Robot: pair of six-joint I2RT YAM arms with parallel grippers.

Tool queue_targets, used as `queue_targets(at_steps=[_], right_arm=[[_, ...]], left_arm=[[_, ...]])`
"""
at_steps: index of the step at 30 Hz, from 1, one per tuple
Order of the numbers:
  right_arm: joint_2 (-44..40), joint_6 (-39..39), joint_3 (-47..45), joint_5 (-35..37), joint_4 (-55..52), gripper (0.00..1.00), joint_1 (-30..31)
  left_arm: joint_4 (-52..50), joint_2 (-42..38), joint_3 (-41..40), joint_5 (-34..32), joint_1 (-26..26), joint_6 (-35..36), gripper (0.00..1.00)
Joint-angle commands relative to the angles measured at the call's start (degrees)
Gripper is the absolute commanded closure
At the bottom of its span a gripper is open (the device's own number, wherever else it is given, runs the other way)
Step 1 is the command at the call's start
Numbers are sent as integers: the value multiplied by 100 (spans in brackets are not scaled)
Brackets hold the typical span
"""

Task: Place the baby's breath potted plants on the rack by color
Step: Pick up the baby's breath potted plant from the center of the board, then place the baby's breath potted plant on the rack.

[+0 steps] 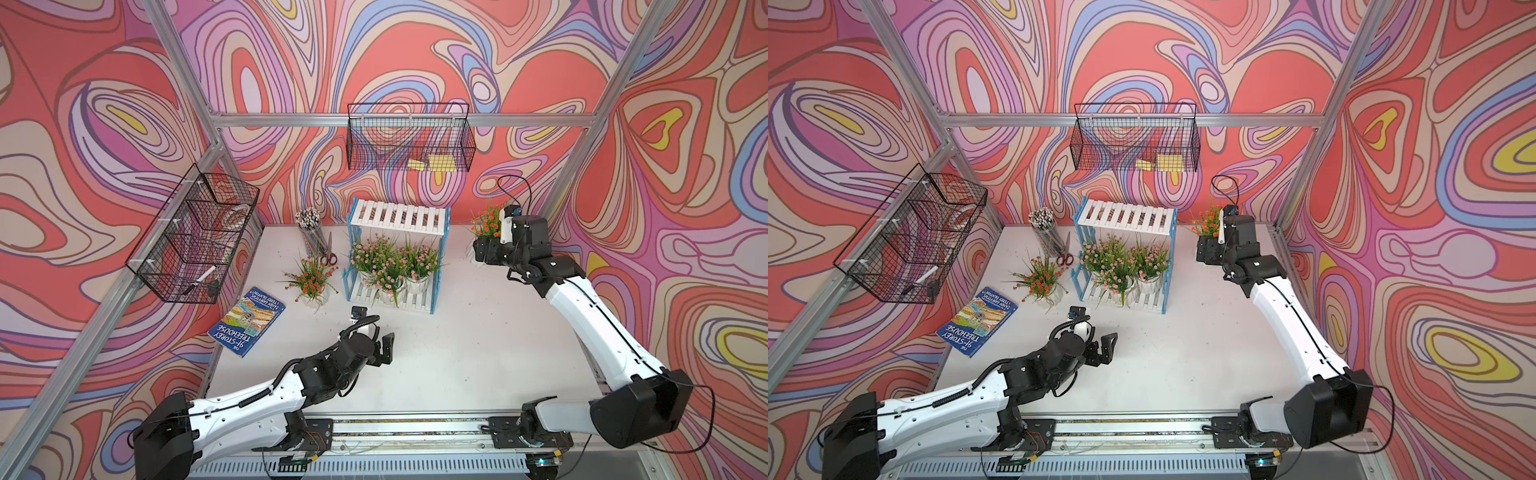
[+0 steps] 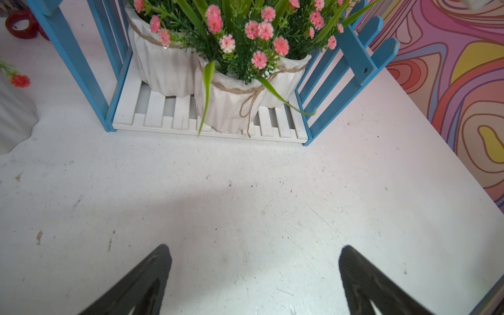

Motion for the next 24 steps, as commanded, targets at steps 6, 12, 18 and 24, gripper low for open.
queue_targets(at_steps=[6, 12, 18, 24], right_arm=[[106, -274, 1451, -276, -380, 41, 337], [865, -402, 2676, -353, -693, 41, 661], [1894, -612, 4202, -259, -1182, 41, 1120], [3089, -759, 5861, -220, -1877, 41, 1237]], left_arm=[[89, 74, 109, 51, -14, 19, 3], [30, 39, 135, 34, -12, 25, 3], [-22, 4, 144, 51, -14, -13, 3], [-115, -114, 136, 82, -12, -67, 3]])
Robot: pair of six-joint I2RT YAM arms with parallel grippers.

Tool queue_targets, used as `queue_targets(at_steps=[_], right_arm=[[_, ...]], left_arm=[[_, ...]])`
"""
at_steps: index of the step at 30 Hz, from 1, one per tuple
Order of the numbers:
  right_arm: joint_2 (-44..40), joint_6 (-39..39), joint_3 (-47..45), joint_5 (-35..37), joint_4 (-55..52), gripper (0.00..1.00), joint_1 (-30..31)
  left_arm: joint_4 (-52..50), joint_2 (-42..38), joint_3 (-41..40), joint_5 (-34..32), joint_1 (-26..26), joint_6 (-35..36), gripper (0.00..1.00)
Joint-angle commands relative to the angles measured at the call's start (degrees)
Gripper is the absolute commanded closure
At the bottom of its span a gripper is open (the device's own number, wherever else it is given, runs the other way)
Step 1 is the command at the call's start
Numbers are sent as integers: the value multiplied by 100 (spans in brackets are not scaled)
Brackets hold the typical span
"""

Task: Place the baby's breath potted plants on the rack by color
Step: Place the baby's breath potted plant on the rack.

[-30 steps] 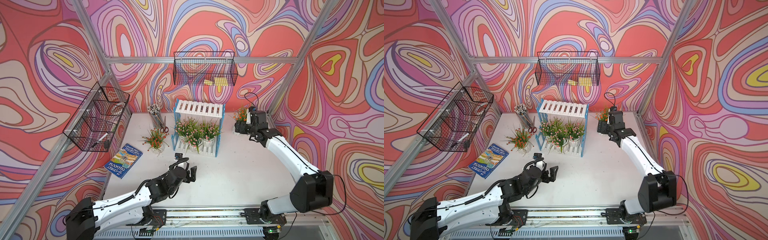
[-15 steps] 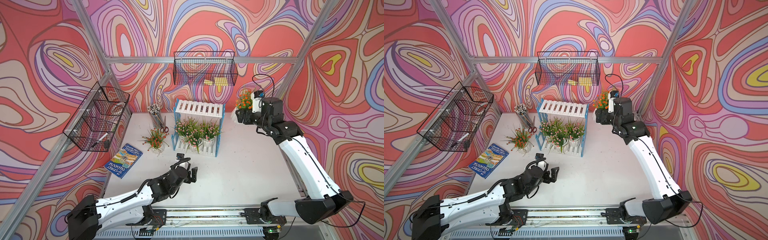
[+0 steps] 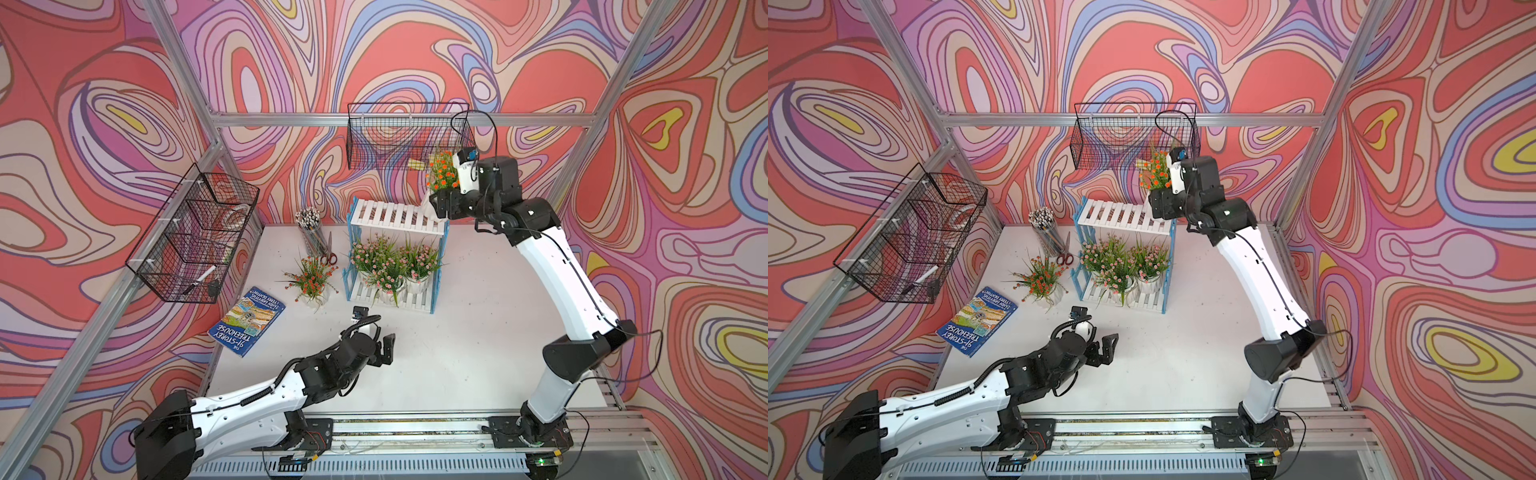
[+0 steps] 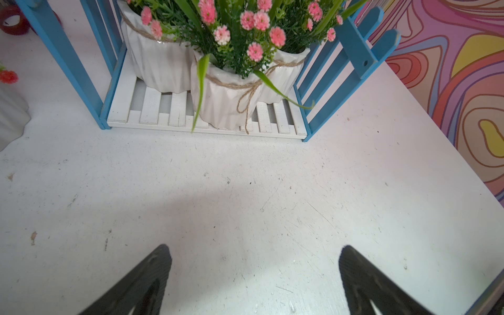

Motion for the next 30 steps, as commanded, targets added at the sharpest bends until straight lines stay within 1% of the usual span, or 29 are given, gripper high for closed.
queue_targets(at_steps=[1, 4, 10, 25, 30], right_arm=[[439, -178, 904, 86, -340, 41, 9], [734, -232, 1298, 173, -494, 42, 15], [760, -359, 1017, 139, -120, 40, 72], [1228, -454, 1086, 129, -94, 40, 118], [1264, -513, 989, 180, -65, 37, 140]], left_arm=[[-122, -141, 117, 14, -14, -97, 3], [-160, -192, 114, 51, -12, -124, 3], [-268, -338, 99, 32, -29, -139, 3], [-329, -441, 56, -30, -47, -135, 3], [-319, -466, 26, -39, -47, -151, 3]])
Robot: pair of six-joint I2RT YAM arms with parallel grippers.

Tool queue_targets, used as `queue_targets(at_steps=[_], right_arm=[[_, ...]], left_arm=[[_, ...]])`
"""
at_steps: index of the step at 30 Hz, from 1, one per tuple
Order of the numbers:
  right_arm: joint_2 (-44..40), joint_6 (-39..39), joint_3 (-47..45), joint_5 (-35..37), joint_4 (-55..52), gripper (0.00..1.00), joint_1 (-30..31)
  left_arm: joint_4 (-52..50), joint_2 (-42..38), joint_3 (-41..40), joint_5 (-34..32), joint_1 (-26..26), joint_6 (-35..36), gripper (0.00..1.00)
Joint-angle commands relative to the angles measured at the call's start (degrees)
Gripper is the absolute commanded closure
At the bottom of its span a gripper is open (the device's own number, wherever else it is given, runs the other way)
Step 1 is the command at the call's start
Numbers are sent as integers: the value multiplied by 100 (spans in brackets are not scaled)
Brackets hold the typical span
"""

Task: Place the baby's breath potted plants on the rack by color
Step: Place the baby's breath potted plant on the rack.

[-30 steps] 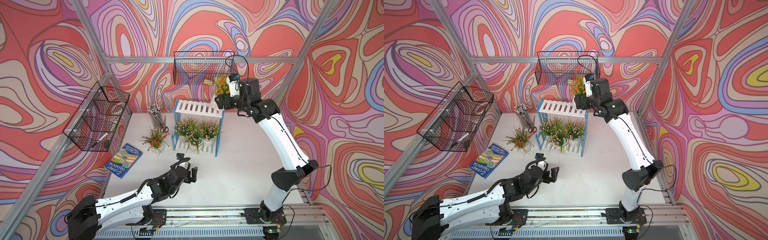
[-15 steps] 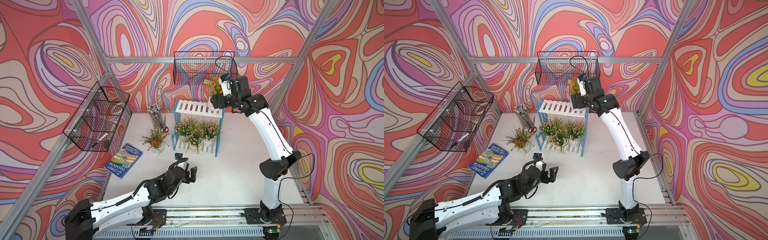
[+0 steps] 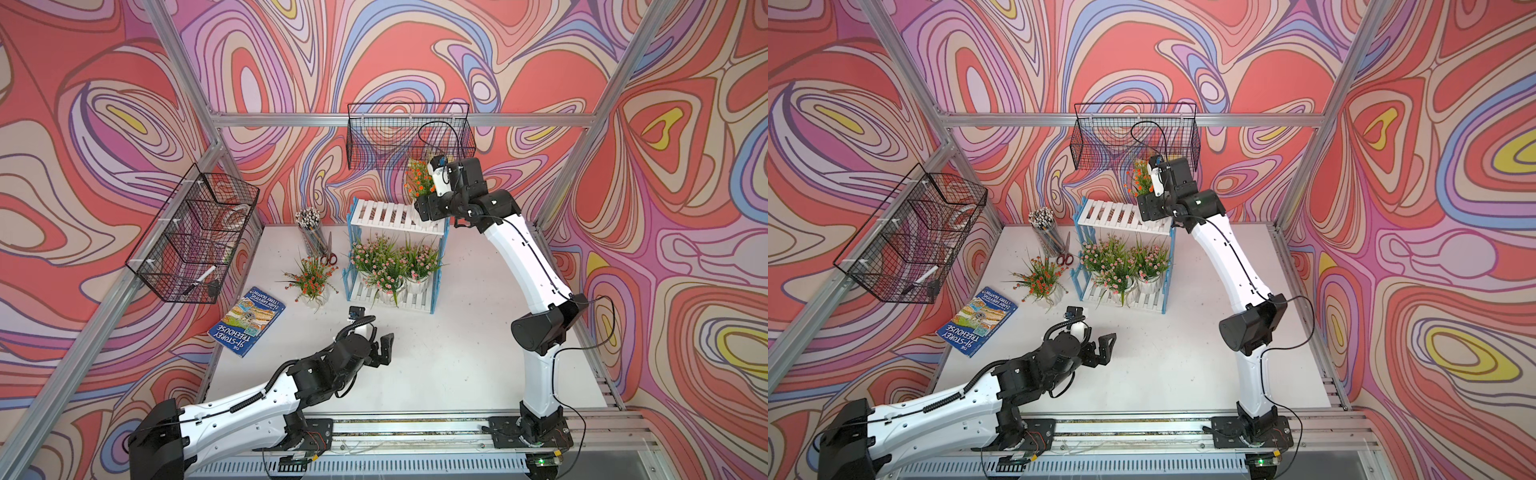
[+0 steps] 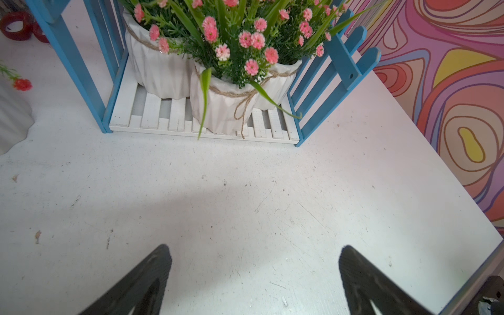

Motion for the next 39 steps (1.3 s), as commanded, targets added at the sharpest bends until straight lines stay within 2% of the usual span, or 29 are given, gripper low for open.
queue_targets(at_steps=[1, 4, 9, 12, 22, 26, 33, 39], right_arm=[[-21, -74, 3, 66, 311, 35, 53], [-24, -95, -28, 69, 313, 28, 60], [-24, -122, -58, 66, 337, 8, 65], [-61, -132, -146, 109, 405, 2, 61], [-519, -83, -1162, 138, 1335, 2, 61], [-1053, -64, -2190, 91, 2349, 2, 61], [-1571, -84, -3235, 30, 3398, 2, 61], [-2198, -159, -4795, -93, 5315, 2, 61]], left_arm=[[-115, -103, 10, -76, -36, -111, 3], [-113, -113, 3, -76, -36, -118, 3], [-107, -104, 3, -76, -36, -110, 3], [-97, -95, -1, -82, -36, -109, 3], [-98, -156, -76, -110, -36, -145, 3], [-77, -165, -110, -118, -36, -153, 3], [-38, -201, -146, -133, -36, -147, 3], [-9, -207, -159, -137, -36, -145, 3]])
